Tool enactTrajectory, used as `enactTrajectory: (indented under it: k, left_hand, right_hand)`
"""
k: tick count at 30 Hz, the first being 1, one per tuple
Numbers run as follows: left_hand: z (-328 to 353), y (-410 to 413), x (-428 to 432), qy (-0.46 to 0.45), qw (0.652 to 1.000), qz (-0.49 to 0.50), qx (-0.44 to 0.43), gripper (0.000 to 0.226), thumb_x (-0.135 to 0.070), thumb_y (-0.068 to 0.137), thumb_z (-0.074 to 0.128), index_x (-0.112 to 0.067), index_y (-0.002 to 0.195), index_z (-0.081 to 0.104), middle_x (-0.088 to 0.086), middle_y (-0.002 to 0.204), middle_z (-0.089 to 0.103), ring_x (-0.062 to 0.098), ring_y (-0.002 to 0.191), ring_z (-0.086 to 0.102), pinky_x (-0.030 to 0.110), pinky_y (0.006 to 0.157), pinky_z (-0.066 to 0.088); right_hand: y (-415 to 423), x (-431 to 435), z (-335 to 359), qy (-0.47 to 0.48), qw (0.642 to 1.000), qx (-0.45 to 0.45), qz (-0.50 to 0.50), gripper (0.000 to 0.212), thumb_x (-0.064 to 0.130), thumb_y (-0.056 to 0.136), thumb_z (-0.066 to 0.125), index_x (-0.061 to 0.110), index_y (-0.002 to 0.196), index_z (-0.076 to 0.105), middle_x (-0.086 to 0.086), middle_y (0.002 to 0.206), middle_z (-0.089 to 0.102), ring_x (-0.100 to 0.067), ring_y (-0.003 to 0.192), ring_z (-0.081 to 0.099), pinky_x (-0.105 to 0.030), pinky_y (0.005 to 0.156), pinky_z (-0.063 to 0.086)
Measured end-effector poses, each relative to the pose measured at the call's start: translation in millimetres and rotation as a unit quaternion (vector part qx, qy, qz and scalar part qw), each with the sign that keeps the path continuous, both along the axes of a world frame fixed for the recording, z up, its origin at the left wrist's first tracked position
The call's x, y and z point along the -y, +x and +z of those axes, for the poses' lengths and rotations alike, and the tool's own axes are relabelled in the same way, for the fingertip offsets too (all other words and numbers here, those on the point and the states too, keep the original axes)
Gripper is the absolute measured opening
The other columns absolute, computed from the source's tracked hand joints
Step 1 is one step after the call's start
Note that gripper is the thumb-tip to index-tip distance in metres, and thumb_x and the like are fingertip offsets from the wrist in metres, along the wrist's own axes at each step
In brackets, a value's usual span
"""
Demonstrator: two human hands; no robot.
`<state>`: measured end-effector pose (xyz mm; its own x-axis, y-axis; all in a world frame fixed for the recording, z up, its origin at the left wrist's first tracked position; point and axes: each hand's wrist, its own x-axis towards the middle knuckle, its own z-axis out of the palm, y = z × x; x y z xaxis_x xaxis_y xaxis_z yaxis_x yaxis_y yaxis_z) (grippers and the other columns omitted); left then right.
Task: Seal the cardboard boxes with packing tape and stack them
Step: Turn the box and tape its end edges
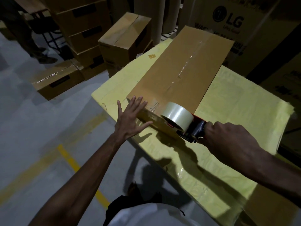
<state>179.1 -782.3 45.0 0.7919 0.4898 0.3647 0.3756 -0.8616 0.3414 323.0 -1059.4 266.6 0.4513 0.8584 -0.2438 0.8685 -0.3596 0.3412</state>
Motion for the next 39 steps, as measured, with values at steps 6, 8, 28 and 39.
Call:
enactTrajectory:
  k: [6,8,28,39]
  left_hand:
    - [-4,30,69,0.116,0.986,-0.116,0.023,0.088,-0.074,0.078,0.073,-0.004,0.130,0.061,0.018,0.139,0.062,0.032,0.139,0.050,0.075,0.118,0.019]
    - [-10,42,90,0.092,0.992,-0.081,0.030,0.089,-0.074,0.073,0.078,-0.003,0.125,0.064,0.018,0.128,0.066,0.031,0.133,0.053,0.071,0.121,0.020]
    - [-33,55,78,0.054,0.990,0.005,0.133,0.084,-0.062,0.083,0.076,-0.026,0.152,0.044,0.004,0.160,0.046,0.024,0.154,0.032,0.082,0.111,0.018]
    - [-30,56,79,0.046,0.992,-0.011,0.114,0.089,-0.075,0.083,0.068,-0.024,0.152,0.045,0.003,0.160,0.046,0.026,0.156,0.026,0.082,0.111,0.018]
  right_hand:
    - [-5,7,-6,0.007,1.000,0.010,-0.007,0.040,0.057,0.105,0.037,0.021,0.115,0.050,0.004,0.104,0.068,-0.021,0.089,0.070,-0.031,0.057,0.032]
    - [-6,9,-7,0.003,1.000,0.002,-0.016,0.039,0.057,0.106,0.036,0.021,0.115,0.048,0.003,0.105,0.067,-0.023,0.091,0.069,-0.032,0.056,0.031]
    - [27,62,-46,0.016,0.999,0.006,-0.052,0.070,0.074,0.090,0.017,0.022,0.123,0.050,0.009,0.060,0.030,-0.012,0.045,0.029,-0.029,0.045,0.017]
    - [42,106,-69,0.022,0.995,-0.056,-0.083,0.074,0.075,0.087,0.017,0.019,0.119,0.054,0.013,0.057,0.026,-0.013,0.045,0.031,-0.028,0.045,0.023]
